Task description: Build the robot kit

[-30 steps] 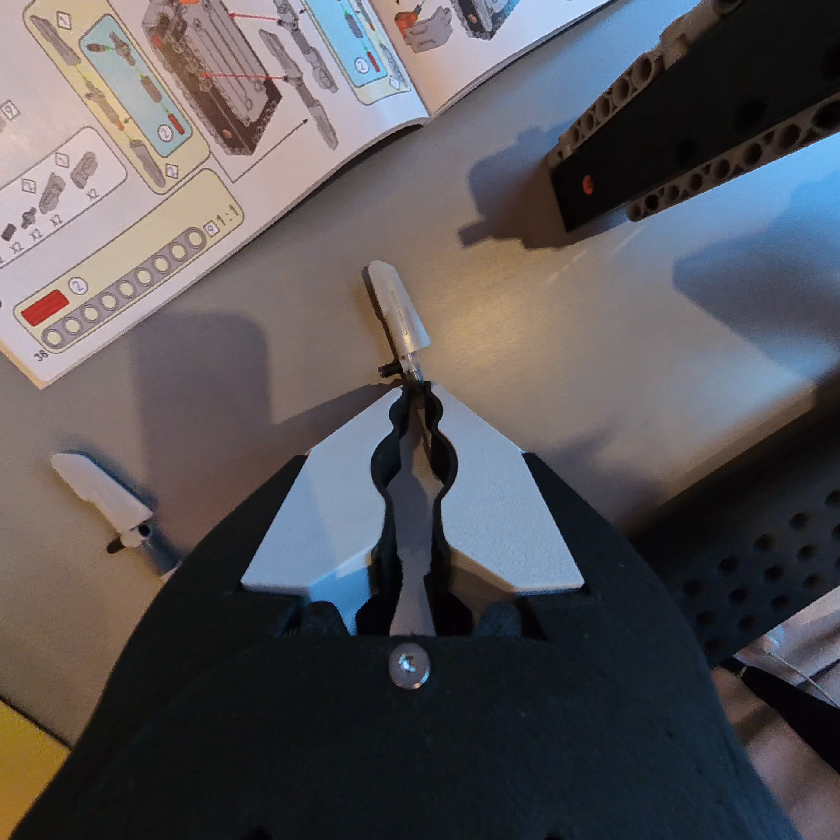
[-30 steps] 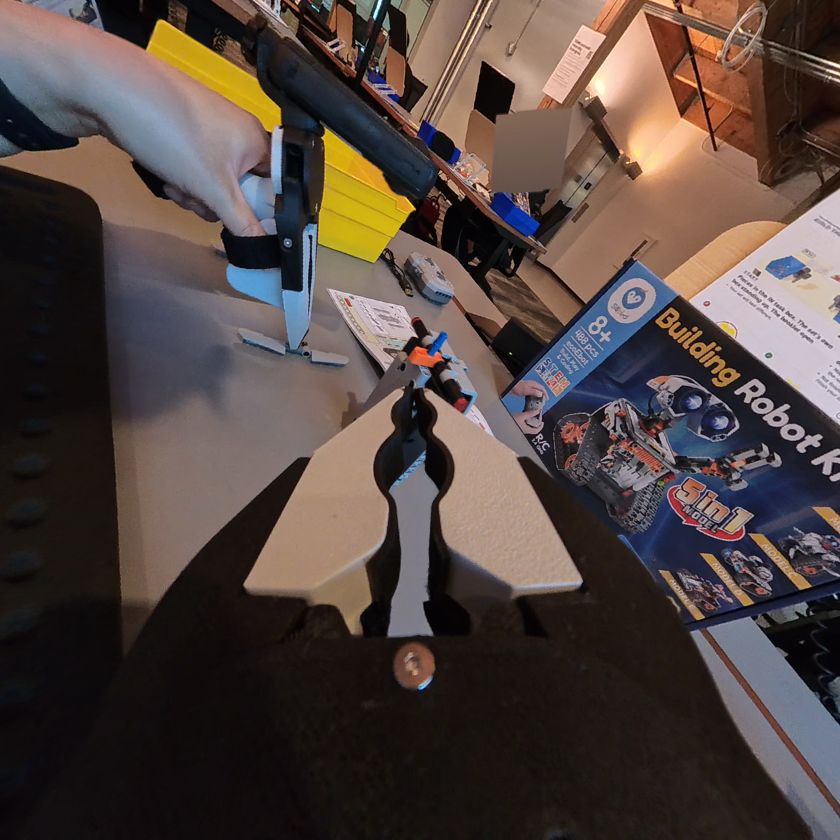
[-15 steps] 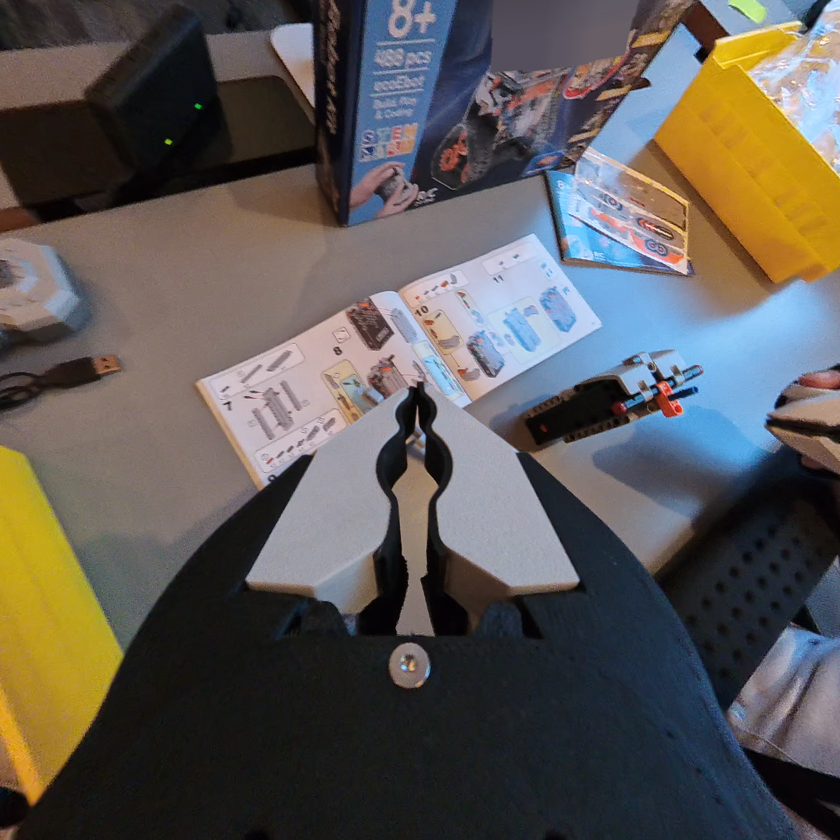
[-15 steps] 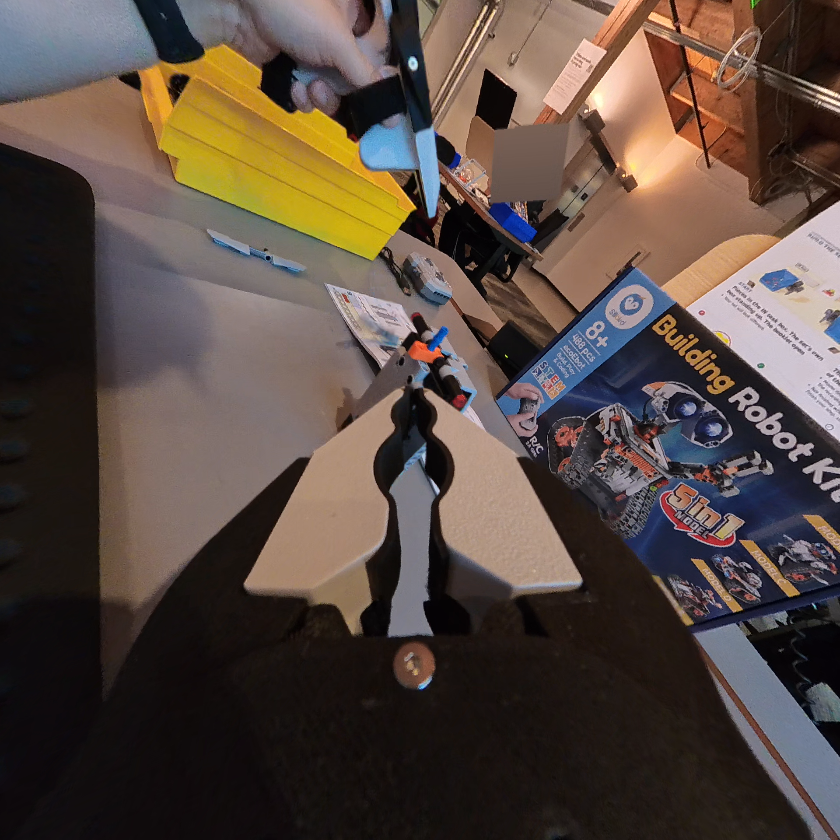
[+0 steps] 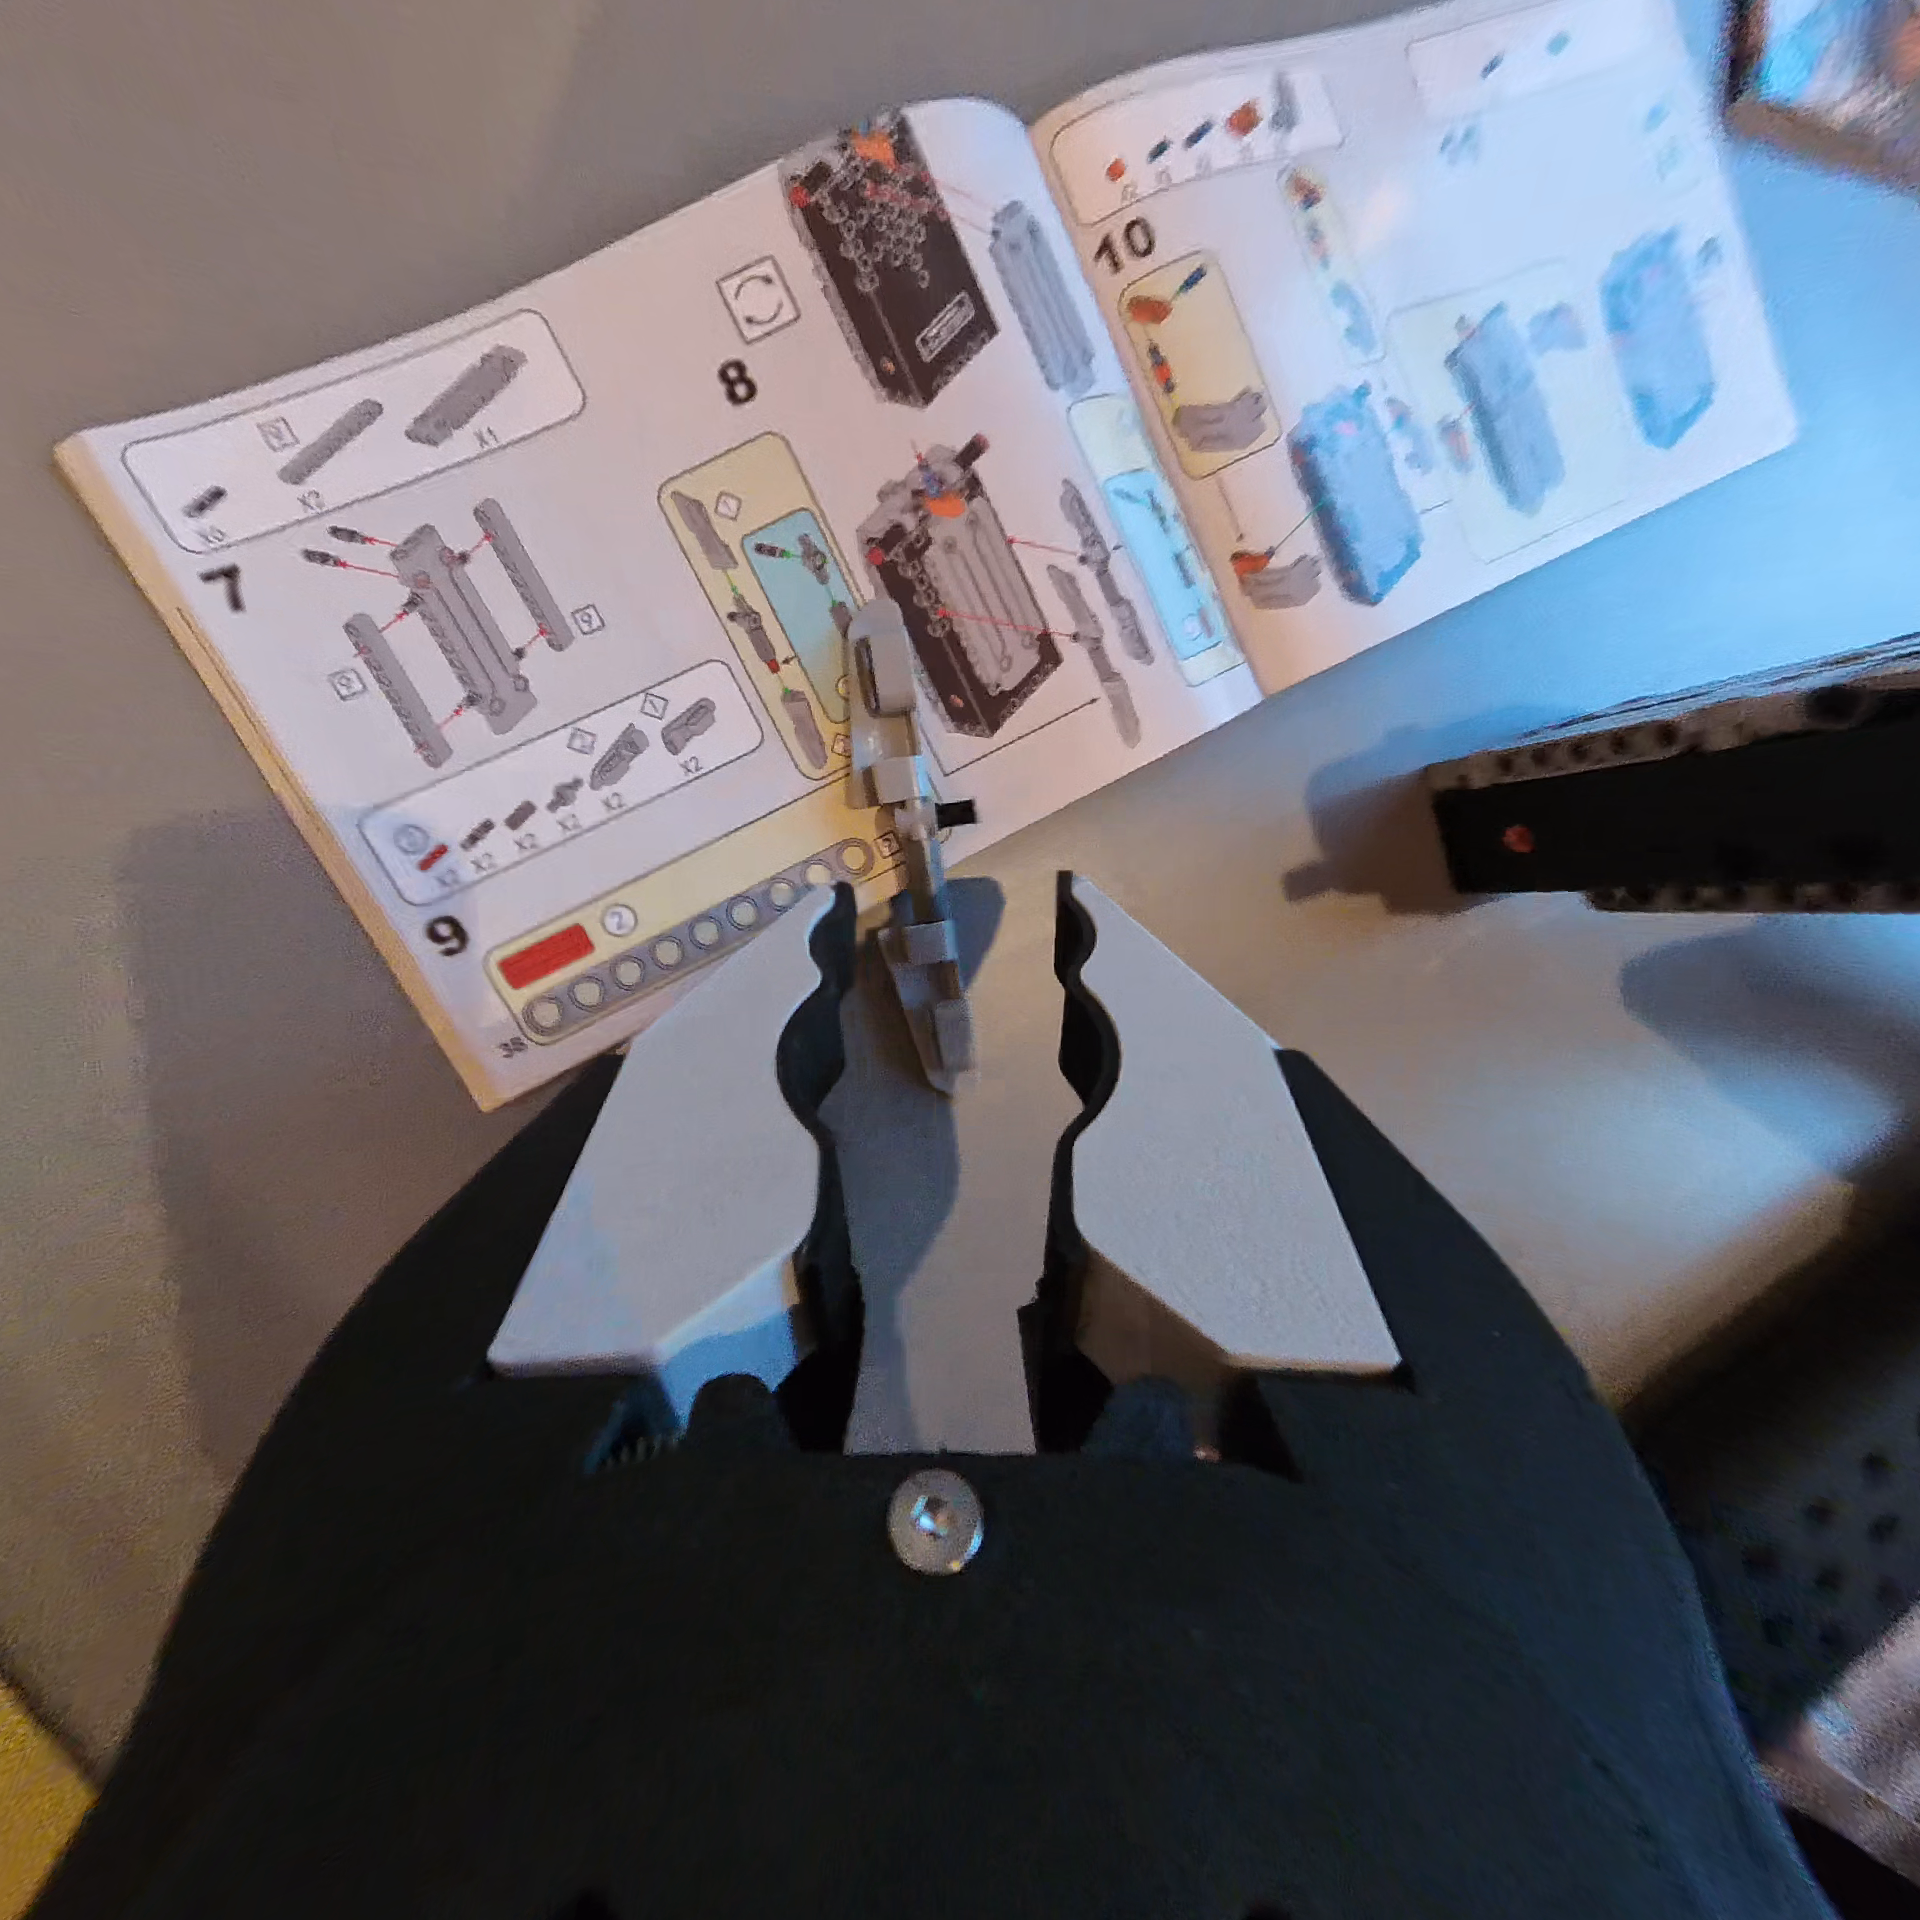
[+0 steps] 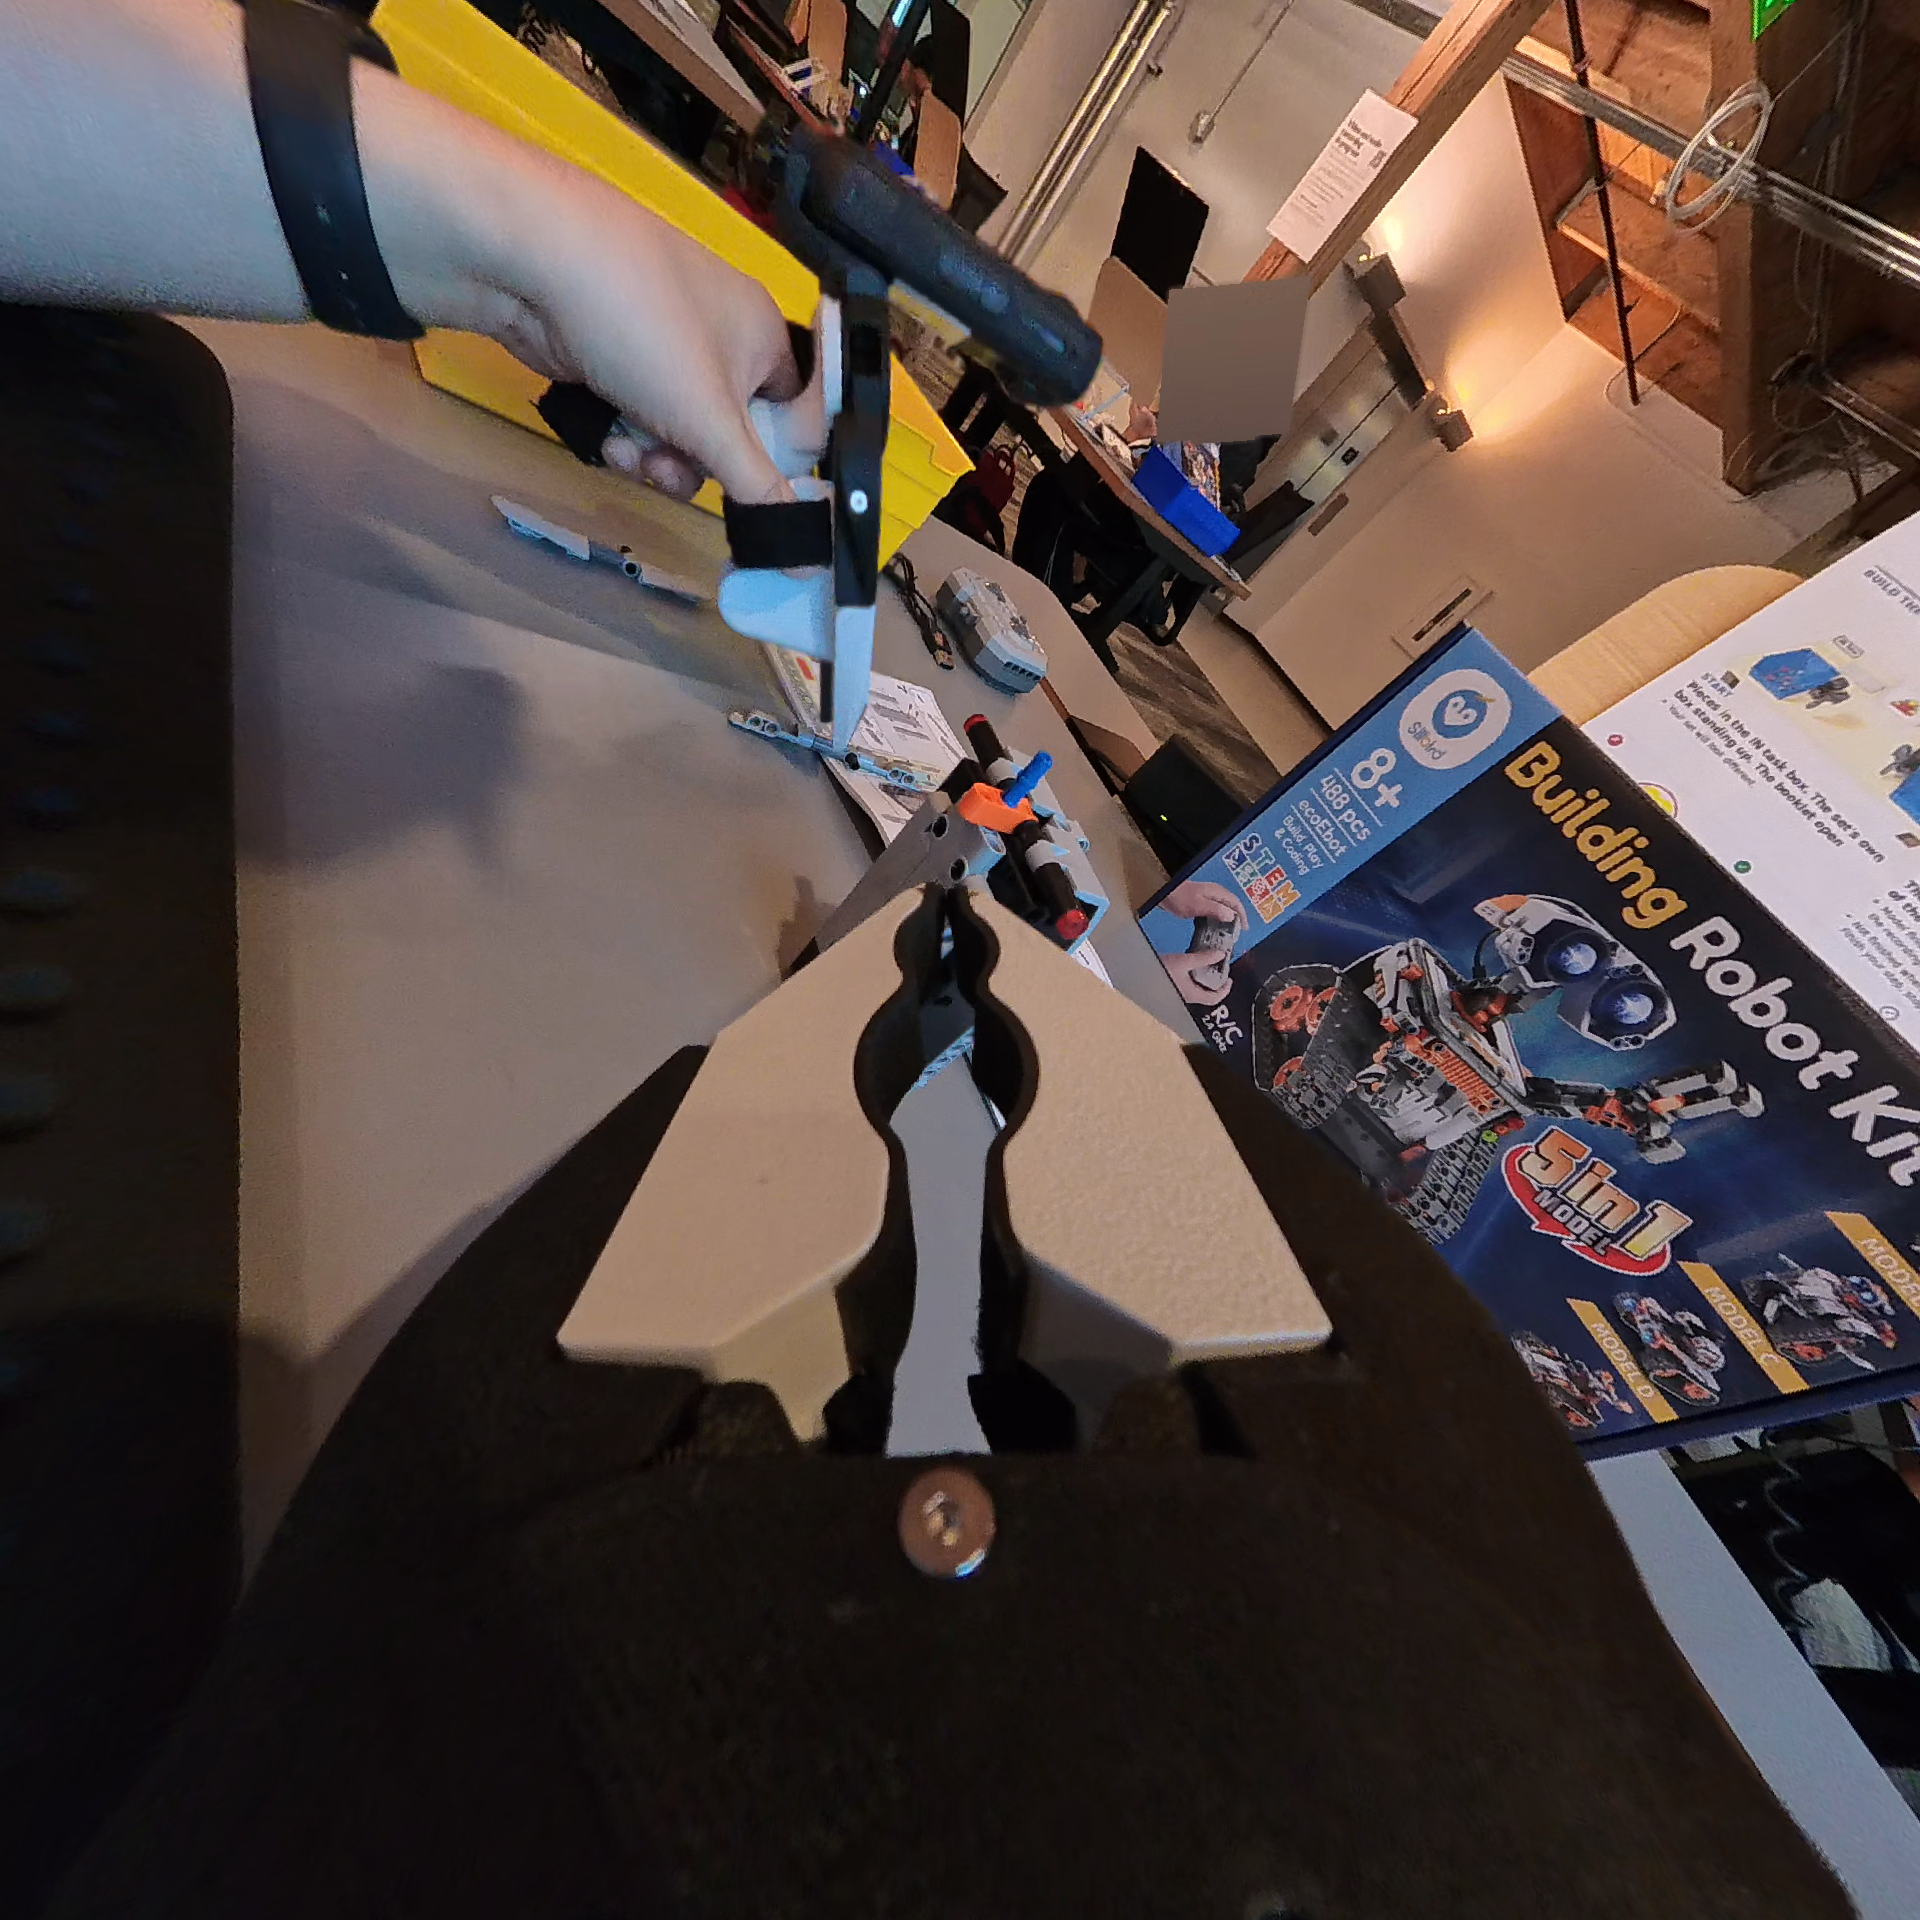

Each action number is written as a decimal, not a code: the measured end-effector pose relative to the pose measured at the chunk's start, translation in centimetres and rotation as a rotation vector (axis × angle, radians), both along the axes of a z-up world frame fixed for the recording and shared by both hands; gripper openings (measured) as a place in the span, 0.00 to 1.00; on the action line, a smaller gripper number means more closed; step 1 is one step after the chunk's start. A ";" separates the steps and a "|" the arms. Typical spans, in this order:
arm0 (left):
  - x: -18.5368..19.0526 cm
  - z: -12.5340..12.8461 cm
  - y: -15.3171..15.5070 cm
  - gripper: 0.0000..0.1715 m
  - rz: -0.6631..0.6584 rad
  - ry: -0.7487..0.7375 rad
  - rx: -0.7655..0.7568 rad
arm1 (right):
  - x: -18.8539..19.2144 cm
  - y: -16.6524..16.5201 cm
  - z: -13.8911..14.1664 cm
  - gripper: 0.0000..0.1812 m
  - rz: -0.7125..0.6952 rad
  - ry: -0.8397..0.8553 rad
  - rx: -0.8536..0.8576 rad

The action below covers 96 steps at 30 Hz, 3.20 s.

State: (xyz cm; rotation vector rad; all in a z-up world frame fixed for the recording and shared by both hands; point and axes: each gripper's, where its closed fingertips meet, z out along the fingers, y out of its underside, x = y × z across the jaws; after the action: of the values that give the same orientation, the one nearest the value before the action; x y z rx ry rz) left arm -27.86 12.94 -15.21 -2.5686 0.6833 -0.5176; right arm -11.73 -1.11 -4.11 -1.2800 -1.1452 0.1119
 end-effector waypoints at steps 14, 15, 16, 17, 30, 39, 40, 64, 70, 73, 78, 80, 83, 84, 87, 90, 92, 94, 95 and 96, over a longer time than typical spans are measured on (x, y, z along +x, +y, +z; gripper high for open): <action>3.0 8.9 -6.6 0.03 -0.265 -0.648 -0.034 | -0.6 -1.0 0.8 0.00 0.059 0.055 0.002; 3.3 9.9 -8.4 0.03 -0.349 -0.711 -0.026 | -1.2 -1.6 1.0 0.00 0.105 0.090 -0.023; 3.6 10.8 -10.4 0.03 -0.442 -0.773 -0.014 | -2.1 -2.5 1.3 0.00 0.166 0.143 -0.062; 4.0 11.6 -12.4 0.03 -0.540 -0.839 -0.009 | -3.1 -3.6 1.8 0.01 0.239 0.204 -0.115; 5.1 15.1 -20.9 0.03 -1.005 -1.082 -0.174 | -10.9 -5.2 3.8 0.24 0.478 0.455 -0.569; 4.7 15.4 -21.6 0.03 -1.007 -1.166 -0.277 | -11.7 -6.8 4.8 0.02 0.729 0.544 -0.716; 4.7 15.3 -21.1 0.03 -0.983 -1.164 -0.282 | -11.6 -6.5 4.6 0.02 0.711 0.544 -0.717; 6.8 9.8 -12.0 0.09 -0.499 -0.065 0.938 | -9.0 1.8 0.3 0.00 0.028 0.719 -0.963; 8.2 8.6 -11.5 0.08 -0.474 -0.018 0.921 | -8.5 2.1 -0.8 0.00 -0.051 0.640 -0.897; 8.8 8.0 -11.6 0.08 -0.487 -0.010 0.912 | -8.7 1.8 -1.6 0.00 -0.048 0.642 -0.929; 9.3 8.1 -12.1 0.04 -0.484 -0.108 0.867 | -8.2 1.5 -1.3 0.00 -0.024 0.665 -0.899; 9.2 8.6 -12.2 0.03 -0.461 -0.209 0.822 | -8.1 1.2 -0.8 0.02 0.003 0.667 -0.856; 8.5 8.8 -11.9 0.03 -0.428 -0.326 0.749 | -7.6 1.2 -0.4 0.05 -0.010 0.642 -0.766; 8.0 8.9 -11.5 0.03 -0.405 -0.353 0.732 | -7.4 1.2 -0.3 0.05 -0.013 0.634 -0.741; 6.1 9.8 -10.5 0.03 -0.349 -0.445 0.694 | -6.3 1.4 -0.5 0.04 -0.050 0.618 -0.688; 5.5 12.2 -11.6 0.03 -0.421 -0.718 0.590 | -6.0 1.2 -1.2 0.04 -0.050 0.603 -0.682; 4.8 14.6 -12.5 0.03 -0.453 -0.962 0.498 | -6.4 0.9 -1.5 0.04 -0.027 0.601 -0.703; 4.1 15.5 -12.8 0.03 -0.473 -1.080 0.431 | -6.8 0.8 -1.6 0.04 -0.017 0.582 -0.706; 3.9 15.2 -12.6 0.03 -0.468 -1.070 0.429 | -7.0 0.7 -1.7 0.04 -0.012 0.572 -0.702; 3.8 14.8 -12.5 0.03 -0.462 -1.037 0.448 | -7.1 0.6 -1.7 0.04 -0.009 0.565 -0.695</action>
State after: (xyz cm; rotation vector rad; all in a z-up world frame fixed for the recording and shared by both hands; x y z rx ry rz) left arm -24.08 0.49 -0.38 -1.4082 0.8337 -1.4803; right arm -18.84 -0.50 -5.78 -1.7050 -0.6139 0.8693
